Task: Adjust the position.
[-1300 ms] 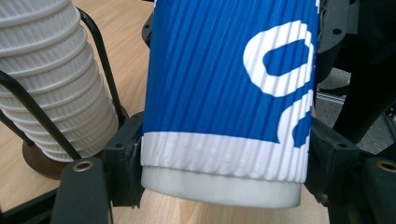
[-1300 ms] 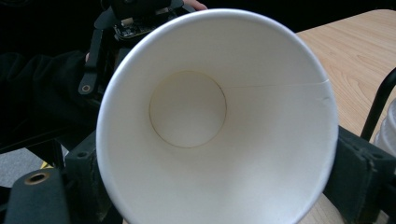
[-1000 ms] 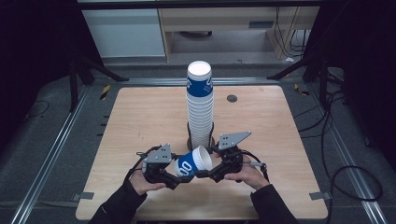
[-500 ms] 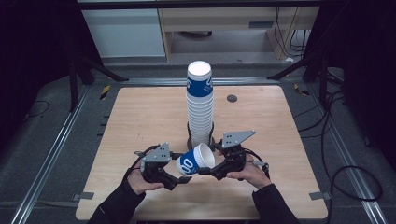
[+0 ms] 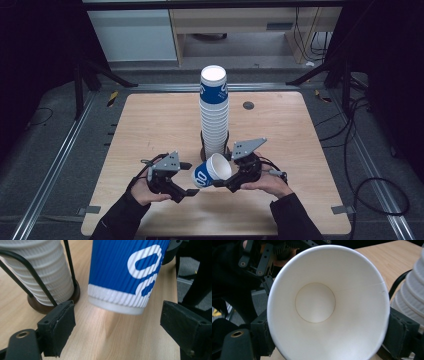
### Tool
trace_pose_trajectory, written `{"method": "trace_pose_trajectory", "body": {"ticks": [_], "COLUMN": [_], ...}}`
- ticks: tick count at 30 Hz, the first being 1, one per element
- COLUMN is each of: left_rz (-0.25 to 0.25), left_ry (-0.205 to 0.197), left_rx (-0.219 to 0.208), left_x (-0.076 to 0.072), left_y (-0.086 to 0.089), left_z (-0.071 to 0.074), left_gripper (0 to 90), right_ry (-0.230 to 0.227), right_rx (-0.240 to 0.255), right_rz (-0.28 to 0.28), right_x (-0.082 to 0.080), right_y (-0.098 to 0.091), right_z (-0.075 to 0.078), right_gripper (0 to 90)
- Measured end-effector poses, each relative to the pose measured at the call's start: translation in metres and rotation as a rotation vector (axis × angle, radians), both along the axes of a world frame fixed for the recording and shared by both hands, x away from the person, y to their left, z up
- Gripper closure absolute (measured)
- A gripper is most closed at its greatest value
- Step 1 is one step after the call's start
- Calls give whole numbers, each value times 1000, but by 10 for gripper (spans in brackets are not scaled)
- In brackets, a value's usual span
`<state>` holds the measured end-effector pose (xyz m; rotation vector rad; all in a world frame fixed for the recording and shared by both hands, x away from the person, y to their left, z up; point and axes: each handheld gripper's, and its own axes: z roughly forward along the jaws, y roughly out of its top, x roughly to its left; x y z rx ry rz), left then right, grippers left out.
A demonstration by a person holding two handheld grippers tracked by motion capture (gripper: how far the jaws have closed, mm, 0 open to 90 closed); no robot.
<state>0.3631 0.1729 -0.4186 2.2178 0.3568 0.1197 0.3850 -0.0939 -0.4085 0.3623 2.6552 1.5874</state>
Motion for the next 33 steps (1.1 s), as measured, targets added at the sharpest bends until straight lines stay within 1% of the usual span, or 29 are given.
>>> {"method": "trace_pose_trajectory", "body": {"ticks": [3,4,5,7,10,12,14,16,20,22,23,24,25,27,28,29,30,31,32,33], "left_rz": [-16,-18,-24,-32,-36,-39,-46,-40,-48,-46,-46,-44,-43,-36,-32,-20,-16,-6,2,13], "left_ry": [7,3,7,7,14,17,21,15,16,8,8,5,6,9,9,10,10,10,8,9], "left_rx": [33,44,49,66,86,89,90,92,90,85,80,80,80,69,67,61,56,43,34,19], "left_x": [-1,-1,-1,-1,-1,-1,-1,-1,-1,-1,-1,-1,-1,0,1,1,2,3,4,4], "left_y": [-4,-5,-6,-7,-9,-9,-9,-8,-9,-9,-9,-8,-8,-6,-5,-4,-2,0,2,3], "left_z": [-3,-4,-5,-6,-8,-9,-9,-9,-9,-9,-8,-8,-8,-9,-9,-10,-9,-9,-8,-8], "left_gripper": [116,117,117,119,126,145,200,263,268,268,269,269,269,270,270,270,270,270,269,269], "right_ry": [-11,-20,-20,-21,-18,-16,-19,-15,-5,-3,-8,-10,-10,-11,-15,-15,-26,-26,-31,-31], "right_rx": [-53,-83,-83,-87,-76,-76,-84,-88,-85,-85,-85,-69,-69,-47,-27,-27,-16,-16,5,5], "right_rz": [17,30,30,47,68,78,85,89,90,88,82,74,74,57,36,36,4,4,-21,-21], "right_x": [0,-1,-1,-2,-2,-3,-3,-3,-3,-3,-3,-4,-4,-4,-3,-3,-3,-3,-3,-3], "right_y": [10,17,17,24,31,34,37,38,38,37,36,35,35,31,25,25,18,18,11,11], "right_z": [-1,-3,-3,-4,-4,-3,-3,-3,-3,-3,-3,-2,-2,1,5,5,8,8,11,11], "right_gripper": [156,155,155,155,155,155,155,153,143,132,125,89,89,85,79,79,70,70,71,71]}}
